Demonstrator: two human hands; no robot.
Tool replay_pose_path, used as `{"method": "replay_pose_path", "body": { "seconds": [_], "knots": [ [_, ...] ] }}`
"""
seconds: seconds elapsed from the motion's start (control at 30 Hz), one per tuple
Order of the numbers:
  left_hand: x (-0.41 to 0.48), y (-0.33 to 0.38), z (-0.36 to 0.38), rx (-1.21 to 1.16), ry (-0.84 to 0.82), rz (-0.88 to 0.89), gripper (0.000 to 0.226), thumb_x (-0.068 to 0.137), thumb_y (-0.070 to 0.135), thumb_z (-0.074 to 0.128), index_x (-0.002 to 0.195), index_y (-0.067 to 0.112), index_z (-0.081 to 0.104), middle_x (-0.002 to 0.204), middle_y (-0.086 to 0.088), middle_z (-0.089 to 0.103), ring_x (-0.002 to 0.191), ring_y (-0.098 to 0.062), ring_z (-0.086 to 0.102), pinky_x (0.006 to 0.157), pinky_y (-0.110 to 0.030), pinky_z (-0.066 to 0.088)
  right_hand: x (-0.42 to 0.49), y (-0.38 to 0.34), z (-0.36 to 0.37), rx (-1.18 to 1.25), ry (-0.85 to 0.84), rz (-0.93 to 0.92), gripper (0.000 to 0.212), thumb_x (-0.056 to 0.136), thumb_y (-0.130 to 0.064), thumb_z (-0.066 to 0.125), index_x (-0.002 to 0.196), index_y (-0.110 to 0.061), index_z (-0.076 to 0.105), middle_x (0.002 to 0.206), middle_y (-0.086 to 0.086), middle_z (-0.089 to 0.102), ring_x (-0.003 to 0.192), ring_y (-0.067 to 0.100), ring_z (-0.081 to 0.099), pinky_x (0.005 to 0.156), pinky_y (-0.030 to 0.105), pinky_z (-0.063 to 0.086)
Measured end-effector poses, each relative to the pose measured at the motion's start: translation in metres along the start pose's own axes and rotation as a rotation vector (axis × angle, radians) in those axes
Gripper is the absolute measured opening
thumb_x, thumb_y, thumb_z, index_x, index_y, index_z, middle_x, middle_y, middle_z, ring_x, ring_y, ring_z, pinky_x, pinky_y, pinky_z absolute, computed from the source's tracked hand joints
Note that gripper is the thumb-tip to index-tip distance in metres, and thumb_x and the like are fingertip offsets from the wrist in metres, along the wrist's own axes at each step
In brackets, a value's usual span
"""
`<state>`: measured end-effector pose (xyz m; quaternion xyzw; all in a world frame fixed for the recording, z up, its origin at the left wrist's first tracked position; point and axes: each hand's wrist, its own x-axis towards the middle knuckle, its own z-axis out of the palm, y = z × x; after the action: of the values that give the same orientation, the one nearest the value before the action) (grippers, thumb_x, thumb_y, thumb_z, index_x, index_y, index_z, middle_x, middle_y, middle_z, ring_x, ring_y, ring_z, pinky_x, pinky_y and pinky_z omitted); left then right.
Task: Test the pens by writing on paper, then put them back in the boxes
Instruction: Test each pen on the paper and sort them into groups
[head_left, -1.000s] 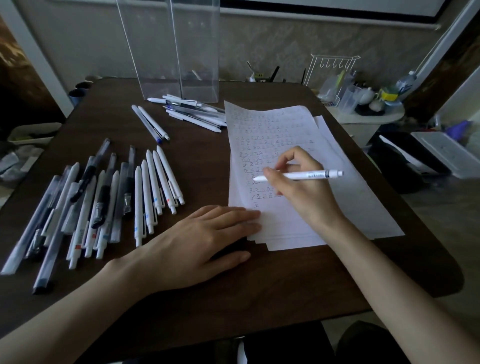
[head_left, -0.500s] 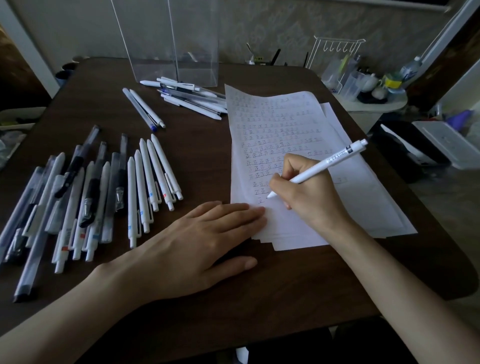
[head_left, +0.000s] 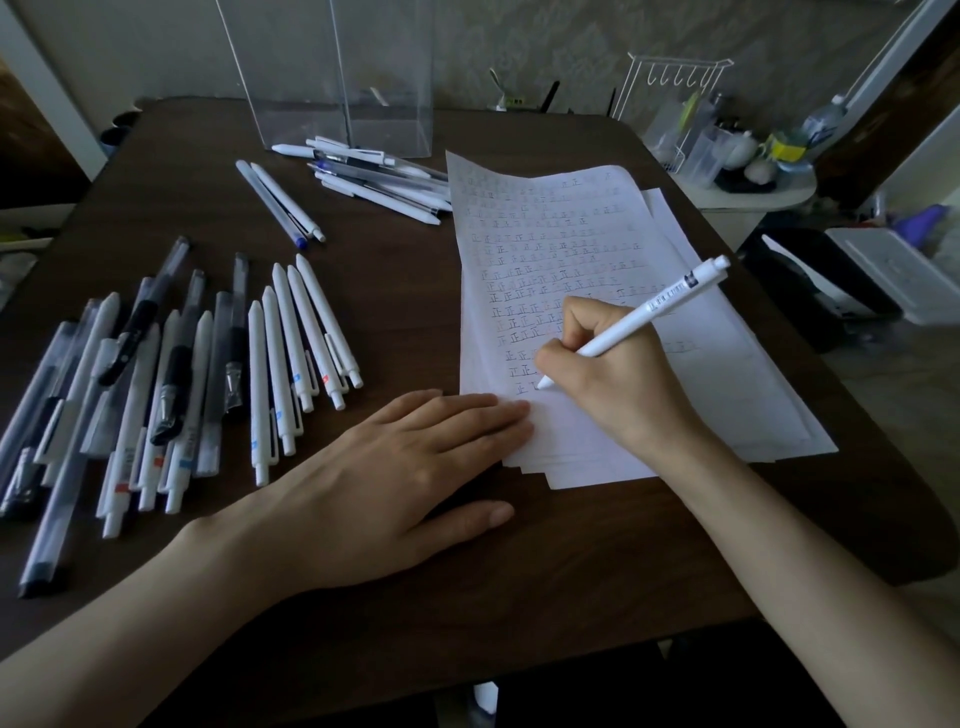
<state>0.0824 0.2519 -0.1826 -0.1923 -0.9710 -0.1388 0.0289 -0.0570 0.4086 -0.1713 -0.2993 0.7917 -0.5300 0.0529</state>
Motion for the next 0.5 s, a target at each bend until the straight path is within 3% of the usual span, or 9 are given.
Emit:
{"method": "replay_pose_path", "body": {
  "seconds": [0.13,0.23,0.33,0.5],
  "knots": [
    [0.0002,0.0001,-0.0006,-0.003,0.01,0.003,0.059,0.097,0.056,0.022,0.147,0.025,0.027,0.152,0.011,0.026,0.139,-0.004,0.02,0.111,-0.037,0.025,0.0007,-0.0004,-0.0001,0.013,-0.003,0.011,0.036,0.079,0.005,0.059,0.058,-0.008,0.032,0.051,0.004,0.025,0.042,0.001,0.046,0.044,0.01,0.034],
    [0.0009,0.0002,-0.0009,-0.009,0.01,0.004,0.059,0.097,0.056,0.022,0.147,0.026,0.027,0.152,0.011,0.026,0.14,-0.004,0.02,0.111,-0.036,0.025,0.0015,-0.0005,0.0,0.009,0.007,0.004,0.039,0.079,0.005,0.058,0.057,-0.011,0.03,0.052,0.001,0.023,0.048,0.011,0.042,0.046,0.007,0.035],
    [0.0006,0.0,-0.0011,-0.017,0.006,0.002,0.059,0.097,0.057,0.022,0.147,0.026,0.026,0.153,0.012,0.024,0.14,-0.003,0.019,0.112,-0.037,0.025,0.0008,-0.002,-0.0011,0.02,-0.005,0.021,0.035,0.08,0.005,0.058,0.059,-0.007,0.033,0.051,0.005,0.026,0.05,0.015,0.049,0.045,0.008,0.035],
    [0.0004,-0.0001,-0.0006,-0.019,0.017,0.008,0.059,0.097,0.056,0.023,0.147,0.026,0.027,0.153,0.011,0.025,0.139,-0.004,0.021,0.111,-0.038,0.027,-0.0011,-0.0044,0.0009,-0.016,-0.035,0.02,0.036,0.079,0.003,0.059,0.059,-0.008,0.032,0.051,0.003,0.026,0.039,-0.002,0.049,0.053,0.031,0.042]
  ]
}}
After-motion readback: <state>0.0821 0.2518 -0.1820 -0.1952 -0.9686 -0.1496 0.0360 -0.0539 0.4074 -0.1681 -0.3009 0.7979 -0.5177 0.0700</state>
